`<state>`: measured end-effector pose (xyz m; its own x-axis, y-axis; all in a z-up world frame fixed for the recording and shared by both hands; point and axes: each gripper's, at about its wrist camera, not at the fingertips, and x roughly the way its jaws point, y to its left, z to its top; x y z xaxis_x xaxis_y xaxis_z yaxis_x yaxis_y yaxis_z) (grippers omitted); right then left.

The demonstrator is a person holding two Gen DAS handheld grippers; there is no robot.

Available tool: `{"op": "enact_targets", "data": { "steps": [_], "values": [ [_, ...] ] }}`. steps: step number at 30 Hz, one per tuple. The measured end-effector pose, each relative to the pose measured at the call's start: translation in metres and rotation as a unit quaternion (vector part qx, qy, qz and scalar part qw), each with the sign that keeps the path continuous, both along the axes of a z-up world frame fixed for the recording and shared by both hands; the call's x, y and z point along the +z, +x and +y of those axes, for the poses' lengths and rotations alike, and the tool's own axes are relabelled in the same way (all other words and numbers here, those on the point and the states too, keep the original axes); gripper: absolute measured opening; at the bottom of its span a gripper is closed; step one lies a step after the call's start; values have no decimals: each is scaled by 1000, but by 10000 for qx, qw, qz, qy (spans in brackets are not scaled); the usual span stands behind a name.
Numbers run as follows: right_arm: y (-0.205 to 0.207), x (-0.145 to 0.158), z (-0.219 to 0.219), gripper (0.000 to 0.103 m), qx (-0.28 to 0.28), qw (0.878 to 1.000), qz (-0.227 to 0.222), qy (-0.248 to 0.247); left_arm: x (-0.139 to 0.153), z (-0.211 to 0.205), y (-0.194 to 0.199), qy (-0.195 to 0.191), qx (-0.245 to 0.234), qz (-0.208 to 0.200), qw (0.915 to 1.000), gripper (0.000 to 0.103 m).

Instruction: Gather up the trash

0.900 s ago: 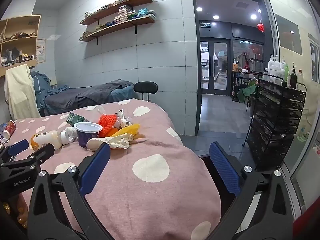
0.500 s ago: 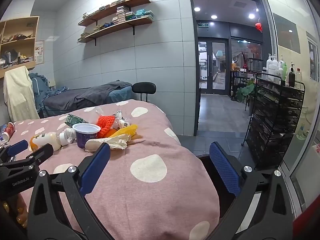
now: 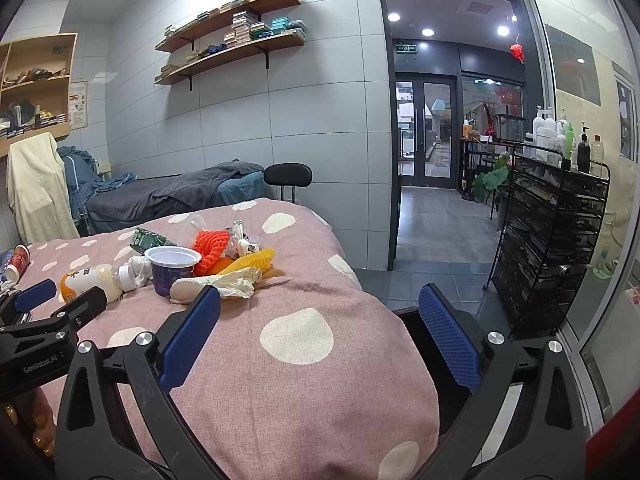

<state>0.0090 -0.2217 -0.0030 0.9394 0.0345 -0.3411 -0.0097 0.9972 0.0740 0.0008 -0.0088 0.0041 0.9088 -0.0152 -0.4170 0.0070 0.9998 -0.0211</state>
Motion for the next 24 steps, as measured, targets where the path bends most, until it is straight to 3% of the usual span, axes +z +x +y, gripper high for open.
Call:
{"op": "enact_targets", "data": {
  "steps": [24],
  "values": [
    [2, -6, 8, 98, -107, 9999, 70, 29, -2, 3, 2, -60, -38, 44, 10000, 97]
  ]
}}
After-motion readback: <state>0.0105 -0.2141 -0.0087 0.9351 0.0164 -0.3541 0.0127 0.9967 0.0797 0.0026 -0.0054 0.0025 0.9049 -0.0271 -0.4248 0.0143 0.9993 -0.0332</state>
